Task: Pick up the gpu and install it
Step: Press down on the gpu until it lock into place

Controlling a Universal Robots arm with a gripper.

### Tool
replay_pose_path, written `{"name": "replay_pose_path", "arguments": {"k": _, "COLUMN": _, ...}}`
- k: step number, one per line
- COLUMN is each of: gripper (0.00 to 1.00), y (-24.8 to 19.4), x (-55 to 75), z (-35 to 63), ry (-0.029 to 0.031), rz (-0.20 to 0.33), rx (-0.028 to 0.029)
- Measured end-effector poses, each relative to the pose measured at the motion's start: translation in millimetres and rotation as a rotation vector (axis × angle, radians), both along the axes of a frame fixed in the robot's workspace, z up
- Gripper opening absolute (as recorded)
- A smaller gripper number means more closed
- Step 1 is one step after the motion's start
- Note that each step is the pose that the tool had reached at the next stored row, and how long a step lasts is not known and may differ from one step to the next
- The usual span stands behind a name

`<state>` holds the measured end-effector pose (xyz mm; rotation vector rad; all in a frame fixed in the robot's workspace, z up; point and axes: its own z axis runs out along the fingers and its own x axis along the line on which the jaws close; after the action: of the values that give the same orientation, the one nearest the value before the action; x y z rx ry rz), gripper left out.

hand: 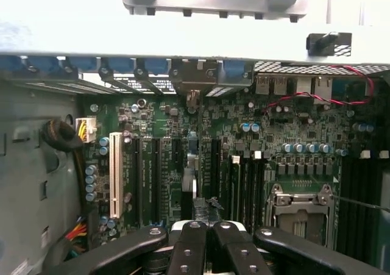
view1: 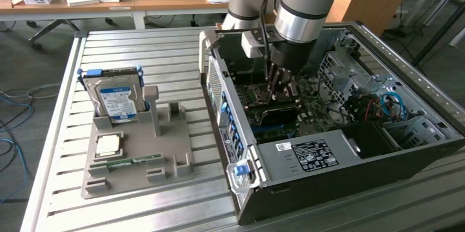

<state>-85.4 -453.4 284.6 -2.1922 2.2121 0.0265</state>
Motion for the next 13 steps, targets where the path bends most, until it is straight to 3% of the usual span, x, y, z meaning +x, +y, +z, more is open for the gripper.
{"name": "replay_pose_path", "arguments": {"k": 13, "gripper": 0.11, "y": 0.7, "x": -0.1, "z": -9.9, "ry": 0.0001, "rz": 0.000, "rx": -0.0001}}
